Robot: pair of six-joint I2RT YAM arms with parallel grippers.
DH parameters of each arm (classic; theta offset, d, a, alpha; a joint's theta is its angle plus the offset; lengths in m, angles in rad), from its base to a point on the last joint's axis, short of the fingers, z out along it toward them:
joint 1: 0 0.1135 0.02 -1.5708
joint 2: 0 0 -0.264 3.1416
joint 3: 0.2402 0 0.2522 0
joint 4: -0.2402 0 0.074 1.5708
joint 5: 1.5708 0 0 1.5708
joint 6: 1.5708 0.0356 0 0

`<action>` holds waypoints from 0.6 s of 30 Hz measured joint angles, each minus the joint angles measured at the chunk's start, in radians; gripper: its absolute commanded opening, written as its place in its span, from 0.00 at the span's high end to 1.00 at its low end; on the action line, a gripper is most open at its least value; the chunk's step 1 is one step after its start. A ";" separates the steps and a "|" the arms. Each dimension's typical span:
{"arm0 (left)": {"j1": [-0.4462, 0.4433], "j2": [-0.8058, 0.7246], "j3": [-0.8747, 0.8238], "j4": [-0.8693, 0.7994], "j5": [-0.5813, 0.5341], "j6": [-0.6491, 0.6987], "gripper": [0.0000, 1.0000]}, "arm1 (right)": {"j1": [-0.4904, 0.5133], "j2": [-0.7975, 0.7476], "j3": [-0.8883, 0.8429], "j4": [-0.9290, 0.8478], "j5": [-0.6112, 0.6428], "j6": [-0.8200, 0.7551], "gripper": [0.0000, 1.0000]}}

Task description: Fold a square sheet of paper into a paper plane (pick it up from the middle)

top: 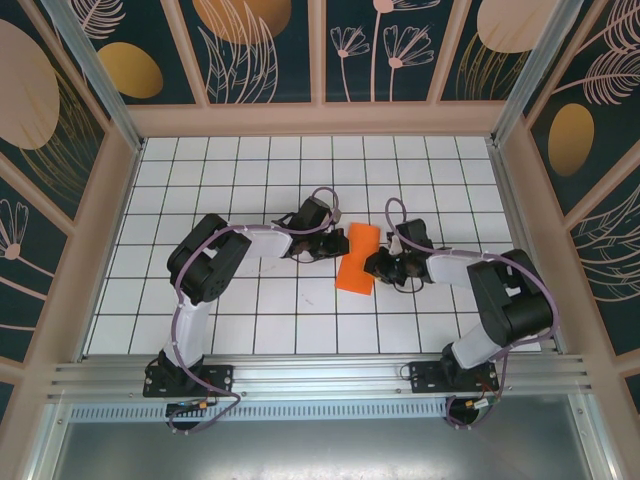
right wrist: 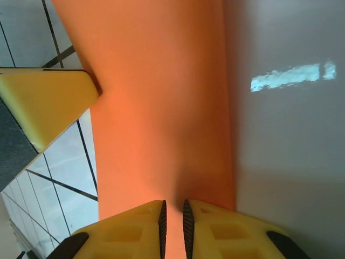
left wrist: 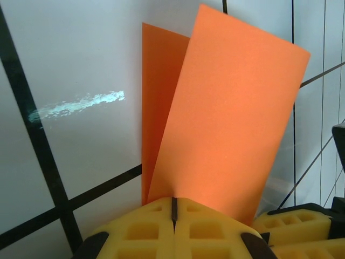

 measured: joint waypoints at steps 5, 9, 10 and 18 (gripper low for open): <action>0.000 0.000 0.000 0.000 0.001 0.003 1.00 | -0.001 -0.015 0.002 -0.009 -0.007 0.000 0.77; 0.000 0.000 0.000 0.000 0.001 0.003 1.00 | -0.016 -0.063 0.034 -0.041 -0.009 -0.011 0.77; 0.000 0.000 0.000 0.000 0.001 0.003 1.00 | -0.024 -0.069 0.050 -0.040 -0.010 -0.016 0.77; 0.000 0.001 0.001 0.000 0.002 0.003 1.00 | -0.060 0.007 0.097 -0.014 -0.026 -0.041 0.78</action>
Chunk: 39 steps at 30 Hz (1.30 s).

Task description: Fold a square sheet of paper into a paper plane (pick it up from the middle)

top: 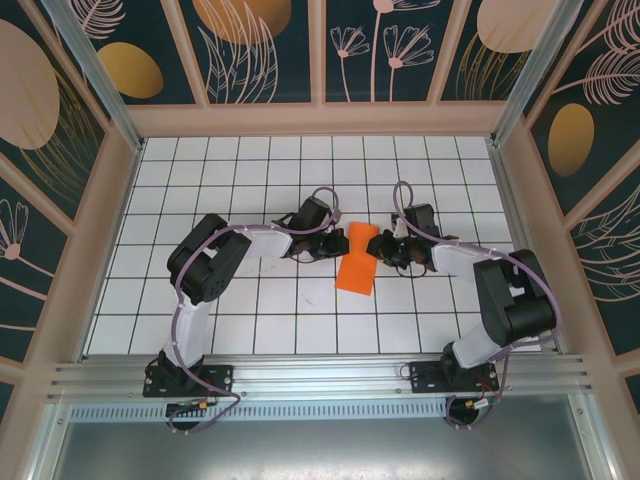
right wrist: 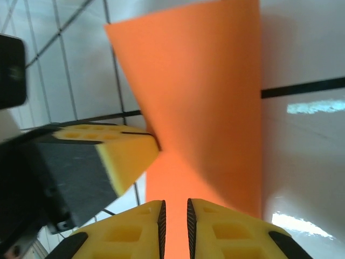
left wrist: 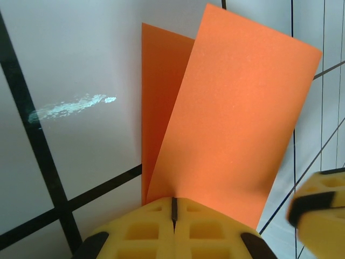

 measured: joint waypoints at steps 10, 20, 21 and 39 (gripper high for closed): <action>0.000 0.001 0.000 0.000 0.001 0.000 1.00 | -0.006 0.077 -0.007 0.006 0.013 -0.020 0.78; 0.000 0.001 0.001 -0.001 0.001 0.001 1.00 | -0.018 0.023 0.082 -0.053 0.008 -0.045 0.77; 0.000 0.001 0.001 -0.001 0.001 0.001 1.00 | -0.022 0.025 0.095 -0.051 0.008 -0.050 0.77; 0.001 0.002 0.003 -0.004 0.004 0.008 1.00 | -0.037 0.151 0.112 -0.053 0.020 -0.056 0.77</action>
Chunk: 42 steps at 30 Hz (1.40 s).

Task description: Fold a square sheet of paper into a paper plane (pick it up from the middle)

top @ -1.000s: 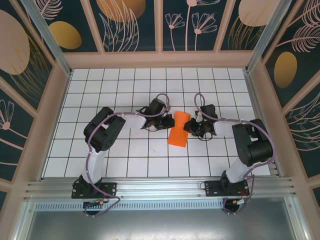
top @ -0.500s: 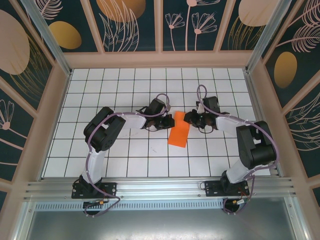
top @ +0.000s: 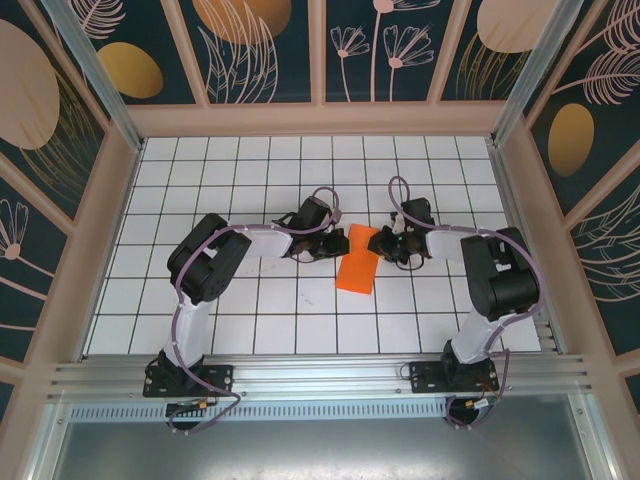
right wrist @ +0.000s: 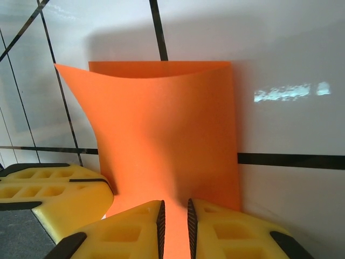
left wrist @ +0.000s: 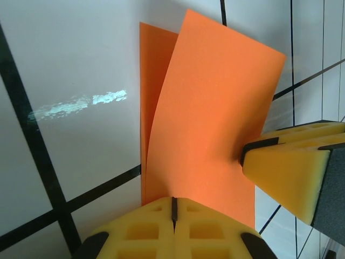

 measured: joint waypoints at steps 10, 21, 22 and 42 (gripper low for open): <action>0.000 0.000 0.002 -0.003 0.003 0.001 1.00 | -0.004 -0.017 0.086 -0.030 0.003 -0.008 0.77; 0.000 0.001 0.003 -0.003 0.003 0.008 1.00 | -0.015 0.073 0.090 -0.019 0.034 -0.018 0.77; 0.000 0.001 0.003 -0.003 0.004 0.009 1.00 | -0.015 0.073 0.093 -0.024 0.033 -0.019 0.77; 0.000 0.002 0.008 -0.010 0.003 0.013 1.00 | -0.025 0.137 0.190 -0.075 0.068 -0.034 0.77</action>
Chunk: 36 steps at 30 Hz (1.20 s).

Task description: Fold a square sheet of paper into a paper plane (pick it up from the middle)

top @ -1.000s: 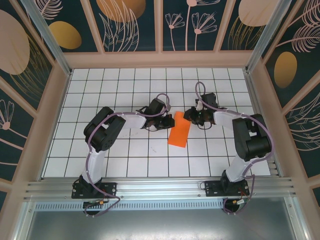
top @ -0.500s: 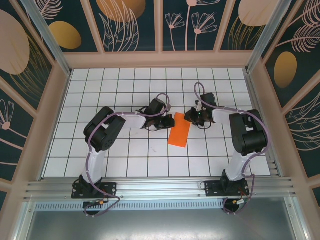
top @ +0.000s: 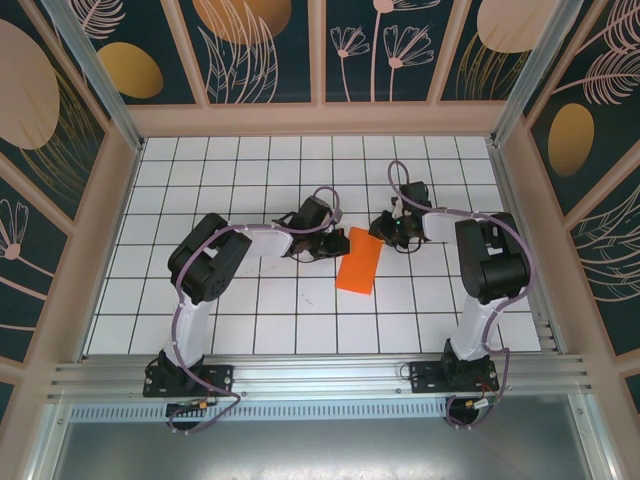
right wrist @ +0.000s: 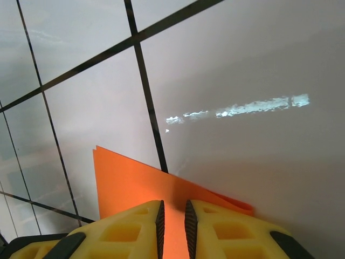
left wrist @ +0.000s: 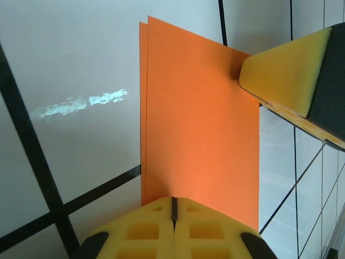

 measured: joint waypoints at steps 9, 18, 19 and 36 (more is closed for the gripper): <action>0.000 0.000 0.000 0.000 0.000 0.002 1.00 | -0.010 -0.017 0.044 -0.042 -0.001 -0.004 0.76; 0.000 0.000 0.001 -0.001 0.000 0.002 1.00 | -0.027 -0.020 0.062 -0.032 -0.010 -0.008 0.76; 0.000 0.000 0.001 -0.001 0.000 0.002 1.00 | -0.027 -0.014 0.056 -0.024 -0.012 -0.007 0.76; 0.000 0.000 0.002 -0.002 0.000 0.002 1.00 | -0.030 0.005 0.048 -0.031 -0.021 -0.013 0.76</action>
